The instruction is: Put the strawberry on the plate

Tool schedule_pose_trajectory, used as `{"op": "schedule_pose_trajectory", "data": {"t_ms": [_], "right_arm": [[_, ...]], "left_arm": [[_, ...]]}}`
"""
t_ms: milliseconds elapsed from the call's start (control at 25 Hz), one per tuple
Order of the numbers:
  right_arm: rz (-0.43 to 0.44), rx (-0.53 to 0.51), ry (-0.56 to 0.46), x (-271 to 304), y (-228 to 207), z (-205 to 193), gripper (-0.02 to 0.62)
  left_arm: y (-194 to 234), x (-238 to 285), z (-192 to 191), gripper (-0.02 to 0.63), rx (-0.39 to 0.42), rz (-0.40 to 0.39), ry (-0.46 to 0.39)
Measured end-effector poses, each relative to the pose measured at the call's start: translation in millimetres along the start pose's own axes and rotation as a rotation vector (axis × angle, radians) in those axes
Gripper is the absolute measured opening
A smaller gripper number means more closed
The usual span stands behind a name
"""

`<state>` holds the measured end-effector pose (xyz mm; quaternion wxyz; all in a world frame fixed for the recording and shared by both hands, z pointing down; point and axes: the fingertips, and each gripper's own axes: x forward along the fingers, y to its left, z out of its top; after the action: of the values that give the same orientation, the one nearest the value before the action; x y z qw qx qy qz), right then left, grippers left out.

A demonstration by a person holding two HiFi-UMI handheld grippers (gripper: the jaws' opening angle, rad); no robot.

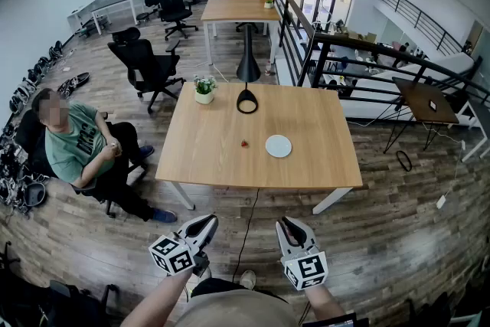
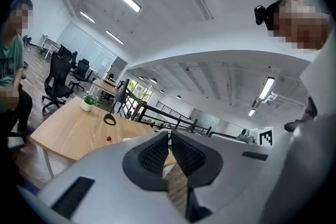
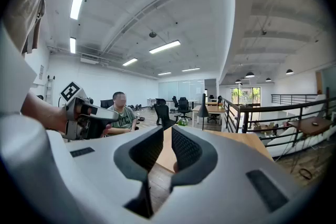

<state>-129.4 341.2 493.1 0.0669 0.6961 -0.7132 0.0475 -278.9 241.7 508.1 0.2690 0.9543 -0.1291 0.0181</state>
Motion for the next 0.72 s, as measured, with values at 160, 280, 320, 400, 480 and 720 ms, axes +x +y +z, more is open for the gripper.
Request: {"op": "schedule_pose_trajectory", "data": {"t_ms": [160,280,320,400,480,720], "right_arm": [[0.004,0.011,0.001,-4,-3,-6,0.057],[0.027,0.049,-0.004,-3,-2,-5,0.057],[0.033,0.062,-0.005,-3,-2,-6,0.057],[0.038,0.075,-0.007,-2,-2,-7,0.058],[0.037,0.070,-0.003,-3,-4,-9,0.058],[0.031,0.057,0.005,-4,-11,-12,0.058]], "left_arm": [[-2,2,-8,0.003,-0.005,0.004,0.002],[-2,4,-9,0.004,-0.007,0.003,0.004],[-2,5,-10,0.004,-0.007,0.003,0.006],[-1,8,-11,0.004,-0.008,0.001,0.009],[-2,11,-12,0.005,-0.007,-0.002,0.014],[-3,18,-15,0.004,-0.013,0.005,0.022]]}}
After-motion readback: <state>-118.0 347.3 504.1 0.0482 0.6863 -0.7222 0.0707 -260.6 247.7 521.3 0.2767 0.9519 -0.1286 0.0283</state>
